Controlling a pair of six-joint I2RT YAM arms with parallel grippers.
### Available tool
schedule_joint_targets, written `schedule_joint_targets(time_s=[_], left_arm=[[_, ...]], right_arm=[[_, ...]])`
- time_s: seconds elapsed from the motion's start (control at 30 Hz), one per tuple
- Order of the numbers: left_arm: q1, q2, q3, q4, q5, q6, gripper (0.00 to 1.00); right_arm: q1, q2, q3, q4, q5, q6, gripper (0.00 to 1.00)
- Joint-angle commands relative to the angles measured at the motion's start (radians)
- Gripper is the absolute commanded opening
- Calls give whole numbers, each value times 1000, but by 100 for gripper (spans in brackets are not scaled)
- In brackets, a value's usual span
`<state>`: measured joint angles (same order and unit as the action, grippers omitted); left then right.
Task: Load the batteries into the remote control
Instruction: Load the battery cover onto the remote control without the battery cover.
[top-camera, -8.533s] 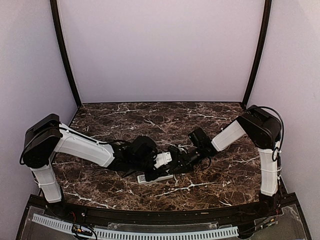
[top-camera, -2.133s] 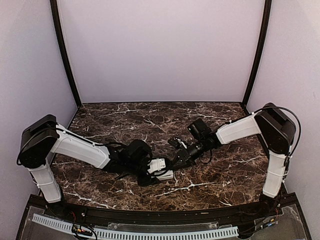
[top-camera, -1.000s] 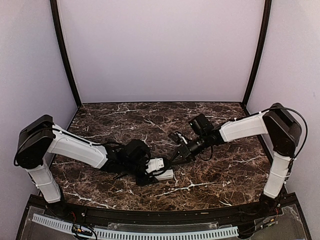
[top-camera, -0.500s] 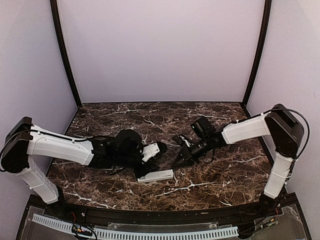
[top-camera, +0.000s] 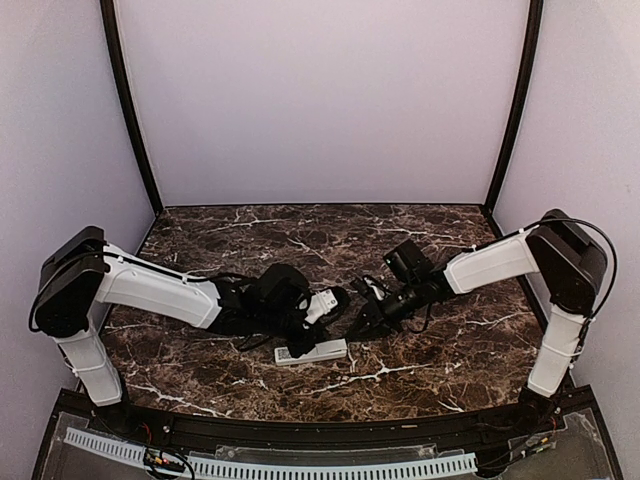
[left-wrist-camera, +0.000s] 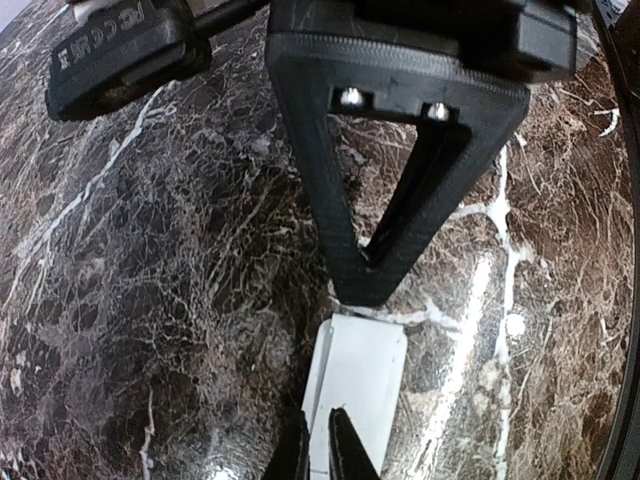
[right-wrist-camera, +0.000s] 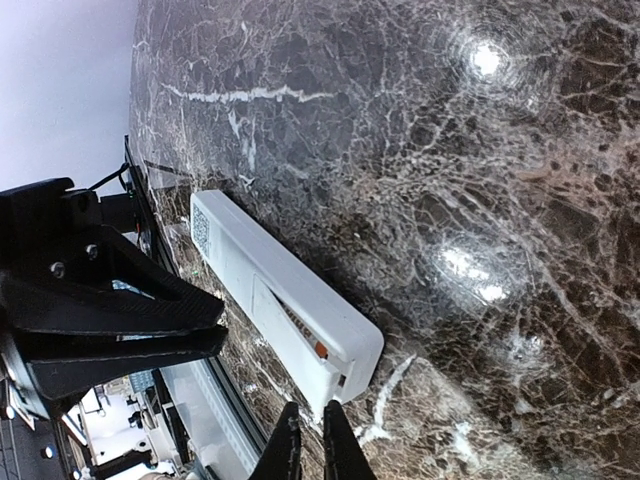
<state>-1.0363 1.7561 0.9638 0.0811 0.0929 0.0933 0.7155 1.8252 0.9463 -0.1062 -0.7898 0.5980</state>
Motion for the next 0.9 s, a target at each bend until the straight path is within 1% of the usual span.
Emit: schedule_joint_targets(time_s=[0.0,0.27,0.5,0.87], left_arm=[[-4,17,49,12,34,11,7],[-13,68,73,-1,65,15,5],[-17,113,81,-8,60,15,3],[-19,125,65,-72,52,4,1]], right_arm=[[7,19,-22,32,11,3,8],[7,31,-32,51,-1,5,9],[7,34,-39,70,-9,12,9],[9,33,-70,102,-23,40,9]])
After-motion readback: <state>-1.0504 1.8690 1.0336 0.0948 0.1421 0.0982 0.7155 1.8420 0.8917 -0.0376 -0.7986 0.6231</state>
